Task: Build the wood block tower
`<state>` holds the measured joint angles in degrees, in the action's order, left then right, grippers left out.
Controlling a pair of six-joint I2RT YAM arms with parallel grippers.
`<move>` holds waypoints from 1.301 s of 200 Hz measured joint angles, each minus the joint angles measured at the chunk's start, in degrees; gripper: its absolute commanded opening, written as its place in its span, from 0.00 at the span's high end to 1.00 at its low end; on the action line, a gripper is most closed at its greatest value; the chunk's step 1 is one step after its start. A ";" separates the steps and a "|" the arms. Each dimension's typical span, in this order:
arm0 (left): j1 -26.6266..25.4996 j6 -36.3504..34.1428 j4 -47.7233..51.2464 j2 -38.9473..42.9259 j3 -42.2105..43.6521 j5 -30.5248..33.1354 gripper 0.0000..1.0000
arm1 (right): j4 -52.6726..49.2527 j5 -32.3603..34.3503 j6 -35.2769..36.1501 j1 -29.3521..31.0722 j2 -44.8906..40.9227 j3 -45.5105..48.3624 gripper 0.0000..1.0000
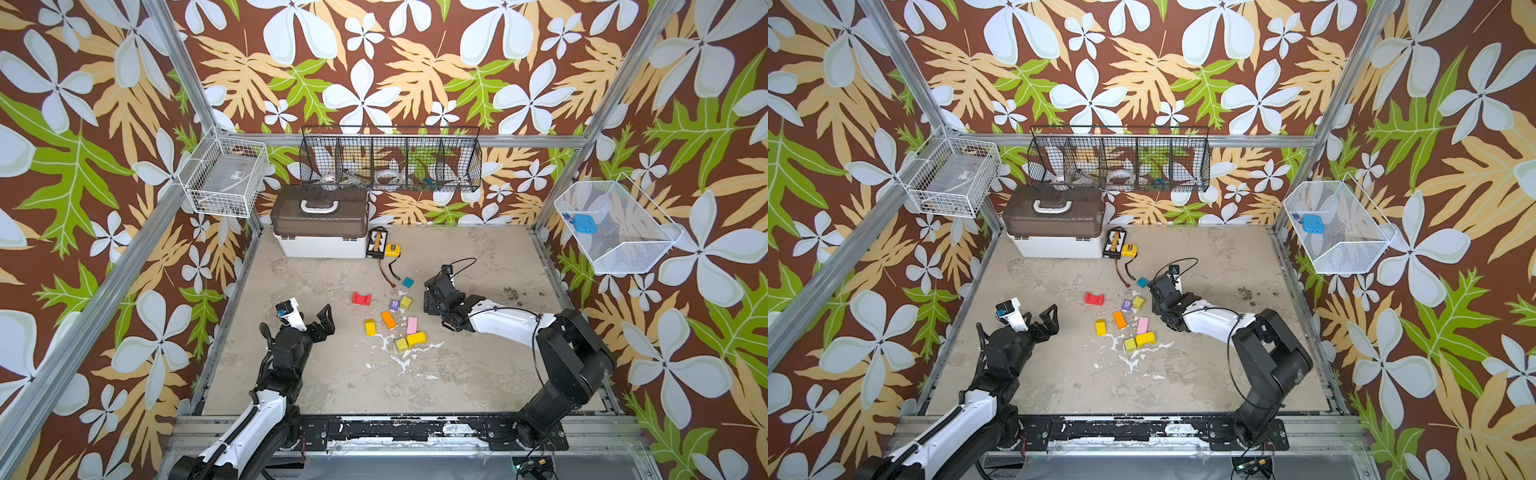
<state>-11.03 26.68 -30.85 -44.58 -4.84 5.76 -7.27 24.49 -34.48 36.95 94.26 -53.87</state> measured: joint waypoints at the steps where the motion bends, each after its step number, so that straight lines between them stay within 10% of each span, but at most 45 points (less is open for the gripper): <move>1: -0.02 0.00 0.00 0.00 0.00 -0.02 0.01 | -0.07 0.02 0.00 0.15 -0.33 0.17 0.18; 89: -3.45 2.25 2.91 1.86 -3.13 -9.11 0.00 | -2.14 -0.72 -2.78 12.85 -21.00 13.18 0.17; 158: -3.50 8.02 25.20 6.16 -19.67 -23.98 0.00 | -0.04 -4.85 -2.78 13.73 -21.57 17.86 0.20; 260: -3.50 7.41 7.41 11.19 -0.31 -29.31 0.00 | 0.85 -5.99 -1.75 18.73 -9.18 12.00 0.22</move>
<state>-14.52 34.09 -23.44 -33.39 -5.15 -23.55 -6.42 18.50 -36.23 55.68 85.08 -41.87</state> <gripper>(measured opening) 0.998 0.777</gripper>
